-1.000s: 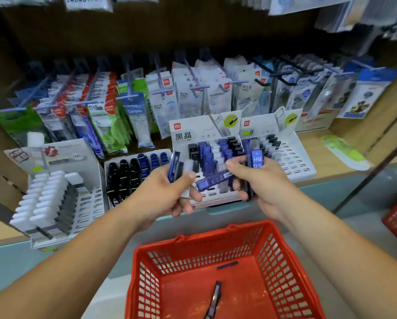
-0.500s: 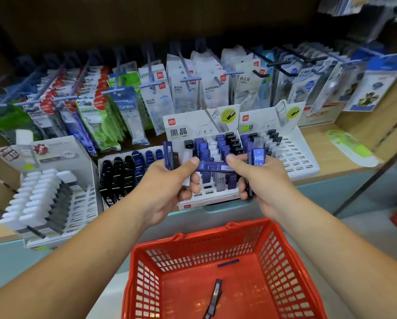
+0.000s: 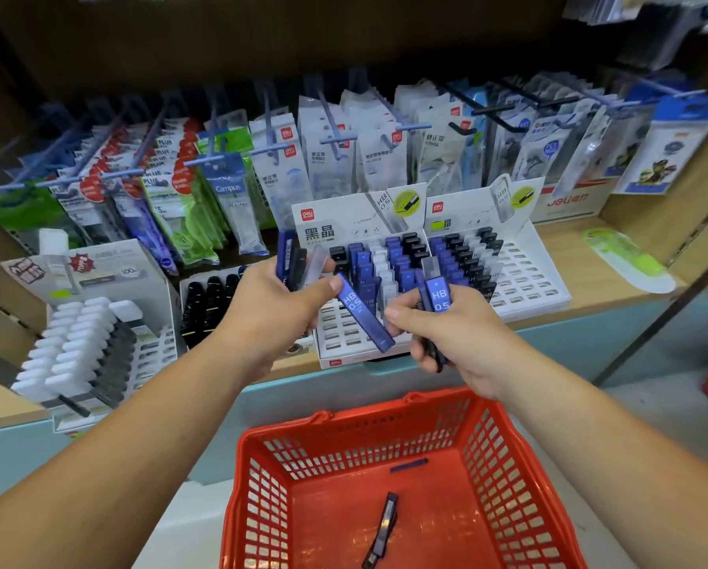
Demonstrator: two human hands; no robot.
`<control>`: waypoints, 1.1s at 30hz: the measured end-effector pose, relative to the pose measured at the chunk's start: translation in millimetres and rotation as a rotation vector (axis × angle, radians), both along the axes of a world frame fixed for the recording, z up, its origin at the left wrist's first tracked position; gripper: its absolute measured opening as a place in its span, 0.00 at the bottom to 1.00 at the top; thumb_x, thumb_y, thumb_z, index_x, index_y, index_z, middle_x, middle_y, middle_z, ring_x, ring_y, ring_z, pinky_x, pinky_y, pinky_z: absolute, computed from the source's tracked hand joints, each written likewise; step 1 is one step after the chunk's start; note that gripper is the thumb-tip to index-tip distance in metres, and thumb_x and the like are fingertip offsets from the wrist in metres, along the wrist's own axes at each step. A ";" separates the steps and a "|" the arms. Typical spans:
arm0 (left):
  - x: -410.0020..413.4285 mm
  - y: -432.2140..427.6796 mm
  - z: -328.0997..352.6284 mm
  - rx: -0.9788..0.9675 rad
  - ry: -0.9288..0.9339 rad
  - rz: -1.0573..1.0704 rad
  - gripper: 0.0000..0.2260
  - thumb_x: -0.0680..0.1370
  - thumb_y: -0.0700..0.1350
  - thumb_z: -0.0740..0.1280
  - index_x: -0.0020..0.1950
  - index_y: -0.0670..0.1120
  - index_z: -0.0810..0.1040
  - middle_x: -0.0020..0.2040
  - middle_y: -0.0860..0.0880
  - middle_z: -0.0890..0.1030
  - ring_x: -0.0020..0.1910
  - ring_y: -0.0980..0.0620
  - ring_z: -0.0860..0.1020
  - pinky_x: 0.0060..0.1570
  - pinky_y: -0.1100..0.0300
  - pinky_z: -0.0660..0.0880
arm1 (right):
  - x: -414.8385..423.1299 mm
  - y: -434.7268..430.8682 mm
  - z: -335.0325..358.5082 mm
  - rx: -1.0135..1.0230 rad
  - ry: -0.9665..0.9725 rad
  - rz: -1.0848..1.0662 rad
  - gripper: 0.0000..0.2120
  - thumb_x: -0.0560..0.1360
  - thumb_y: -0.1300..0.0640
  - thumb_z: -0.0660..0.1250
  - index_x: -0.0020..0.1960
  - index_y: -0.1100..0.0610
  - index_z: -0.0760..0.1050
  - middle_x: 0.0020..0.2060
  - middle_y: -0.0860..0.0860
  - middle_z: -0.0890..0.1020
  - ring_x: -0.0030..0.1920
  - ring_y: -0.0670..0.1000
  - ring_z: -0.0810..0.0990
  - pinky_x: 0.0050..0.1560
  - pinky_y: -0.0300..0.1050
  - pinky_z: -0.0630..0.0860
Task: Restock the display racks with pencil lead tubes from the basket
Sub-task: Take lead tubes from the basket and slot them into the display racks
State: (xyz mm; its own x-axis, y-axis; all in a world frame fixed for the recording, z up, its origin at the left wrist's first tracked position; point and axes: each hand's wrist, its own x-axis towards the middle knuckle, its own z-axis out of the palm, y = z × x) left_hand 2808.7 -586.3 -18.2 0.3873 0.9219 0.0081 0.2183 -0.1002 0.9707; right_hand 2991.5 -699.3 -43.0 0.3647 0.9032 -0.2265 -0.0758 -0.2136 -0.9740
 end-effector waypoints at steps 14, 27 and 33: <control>27.0 6.8 -19.1 0.436 0.358 -0.091 0.02 0.79 0.45 0.73 0.49 0.48 0.82 0.41 0.48 0.83 0.42 0.47 0.80 0.40 0.61 0.73 | 8.0 -11.9 6.4 -0.112 0.218 -0.013 0.22 0.76 0.38 0.70 0.55 0.56 0.76 0.30 0.53 0.74 0.26 0.52 0.72 0.25 0.41 0.66; 31.6 6.4 -25.9 0.674 0.431 -0.143 0.16 0.79 0.43 0.72 0.40 0.58 0.69 0.38 0.57 0.72 0.38 0.55 0.72 0.39 0.60 0.65 | 23.2 -14.7 13.5 -0.123 0.534 0.097 0.21 0.78 0.44 0.60 0.57 0.59 0.80 0.37 0.56 0.77 0.30 0.55 0.73 0.27 0.40 0.64; 34.8 -17.7 -5.2 0.210 0.096 -0.157 0.08 0.80 0.46 0.72 0.43 0.45 0.81 0.29 0.54 0.75 0.27 0.56 0.68 0.29 0.64 0.68 | 14.5 -18.5 8.9 -0.114 0.326 0.366 0.14 0.76 0.63 0.65 0.61 0.59 0.76 0.37 0.55 0.76 0.30 0.54 0.72 0.24 0.39 0.62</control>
State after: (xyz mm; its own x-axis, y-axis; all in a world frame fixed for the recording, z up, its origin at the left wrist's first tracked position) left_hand 2843.6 -604.0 -23.4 0.5334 0.8326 0.1493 0.2745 -0.3373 0.9005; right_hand 3005.9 -717.8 -34.1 -0.0776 0.9215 -0.3806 -0.2719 -0.3868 -0.8811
